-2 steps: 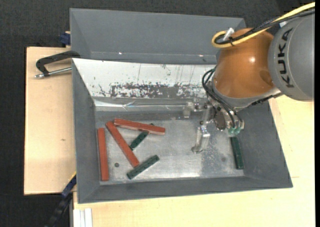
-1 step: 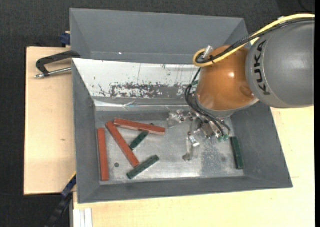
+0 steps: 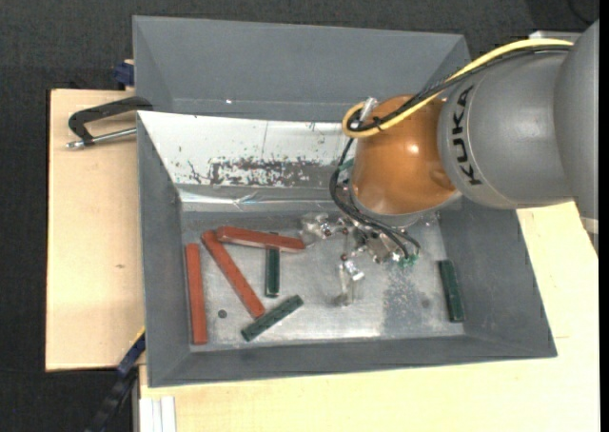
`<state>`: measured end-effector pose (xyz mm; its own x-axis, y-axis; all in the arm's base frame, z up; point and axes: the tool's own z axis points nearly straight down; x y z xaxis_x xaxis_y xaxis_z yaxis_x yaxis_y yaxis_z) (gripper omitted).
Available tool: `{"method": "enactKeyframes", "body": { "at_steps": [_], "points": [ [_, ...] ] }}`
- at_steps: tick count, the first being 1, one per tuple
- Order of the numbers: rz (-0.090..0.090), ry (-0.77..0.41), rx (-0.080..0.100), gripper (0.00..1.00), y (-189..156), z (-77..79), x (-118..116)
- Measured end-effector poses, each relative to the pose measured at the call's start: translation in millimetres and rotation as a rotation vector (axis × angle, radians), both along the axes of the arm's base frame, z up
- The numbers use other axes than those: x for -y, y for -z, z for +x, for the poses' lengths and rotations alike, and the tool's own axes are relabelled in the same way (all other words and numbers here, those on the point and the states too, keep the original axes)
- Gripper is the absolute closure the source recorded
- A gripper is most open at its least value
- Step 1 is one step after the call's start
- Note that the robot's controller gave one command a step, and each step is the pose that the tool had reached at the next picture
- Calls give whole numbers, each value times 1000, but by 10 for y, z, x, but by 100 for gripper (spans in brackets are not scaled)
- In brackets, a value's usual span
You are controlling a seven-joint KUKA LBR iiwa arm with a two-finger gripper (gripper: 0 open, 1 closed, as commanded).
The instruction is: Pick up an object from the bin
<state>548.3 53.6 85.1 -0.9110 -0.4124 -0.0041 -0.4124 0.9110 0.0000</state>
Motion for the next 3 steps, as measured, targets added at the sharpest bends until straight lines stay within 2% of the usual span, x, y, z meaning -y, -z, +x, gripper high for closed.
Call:
{"method": "enactKeyframes", "body": {
  "at_steps": [1,2,3],
  "points": [
    [3,305,4,100,82,38,-447],
    [3,305,4,100,82,38,-447],
    [6,307,10,100,-1745,278,-730]
  ]
}}
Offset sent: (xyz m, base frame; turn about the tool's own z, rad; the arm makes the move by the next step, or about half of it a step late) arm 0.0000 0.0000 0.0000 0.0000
